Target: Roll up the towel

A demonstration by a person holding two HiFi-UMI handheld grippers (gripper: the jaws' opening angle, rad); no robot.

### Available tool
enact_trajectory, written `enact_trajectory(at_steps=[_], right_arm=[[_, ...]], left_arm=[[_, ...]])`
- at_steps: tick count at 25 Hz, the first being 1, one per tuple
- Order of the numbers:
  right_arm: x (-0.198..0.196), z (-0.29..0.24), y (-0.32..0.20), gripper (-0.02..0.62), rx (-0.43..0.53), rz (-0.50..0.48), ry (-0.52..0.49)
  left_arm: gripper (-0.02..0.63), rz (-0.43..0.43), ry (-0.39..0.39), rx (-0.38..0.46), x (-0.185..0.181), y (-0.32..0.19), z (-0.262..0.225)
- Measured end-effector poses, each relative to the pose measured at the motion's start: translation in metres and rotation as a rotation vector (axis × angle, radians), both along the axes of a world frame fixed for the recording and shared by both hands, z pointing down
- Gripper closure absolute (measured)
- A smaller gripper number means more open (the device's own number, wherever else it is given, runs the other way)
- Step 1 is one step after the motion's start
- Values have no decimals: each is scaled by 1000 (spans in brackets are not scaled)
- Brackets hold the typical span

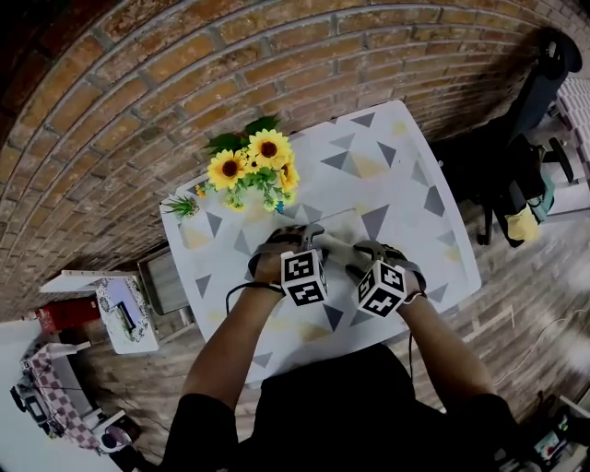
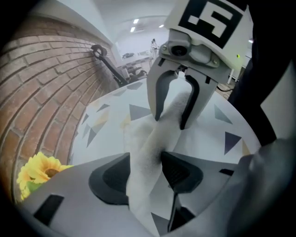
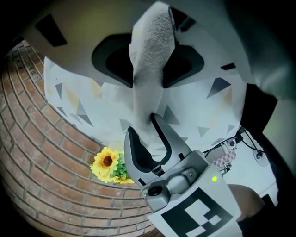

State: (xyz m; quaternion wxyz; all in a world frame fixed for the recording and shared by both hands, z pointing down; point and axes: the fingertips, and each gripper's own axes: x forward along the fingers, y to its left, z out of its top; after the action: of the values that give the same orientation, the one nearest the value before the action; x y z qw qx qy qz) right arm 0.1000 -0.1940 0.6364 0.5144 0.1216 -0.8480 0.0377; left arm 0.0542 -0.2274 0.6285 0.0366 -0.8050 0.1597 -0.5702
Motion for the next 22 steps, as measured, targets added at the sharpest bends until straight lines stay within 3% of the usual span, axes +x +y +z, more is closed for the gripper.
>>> enact_trajectory(at_steps=[4,7,9,12,17,22], right_arm=[[0,6,8,412,-41,-51,12],[-2,5,20,454,-50,-80,8],[-4,4,30,469,-59,-104,5],[-10,0,56,483,-105,-146,-6],[-19,-3,105,488,-148,-204,3],[-31,-6,148,477,-216,-182,-20]], left_arm=[[330,116,-104,-64,0,15,14],[330,154,-135,-129,-1,34,22],[339,157,-133,-141,-3,45,23],[462,158,-123,-162,-9,67,20],[498,163,-93,-285,-26,136,13],[508,150,-26,-429,-42,213,5]])
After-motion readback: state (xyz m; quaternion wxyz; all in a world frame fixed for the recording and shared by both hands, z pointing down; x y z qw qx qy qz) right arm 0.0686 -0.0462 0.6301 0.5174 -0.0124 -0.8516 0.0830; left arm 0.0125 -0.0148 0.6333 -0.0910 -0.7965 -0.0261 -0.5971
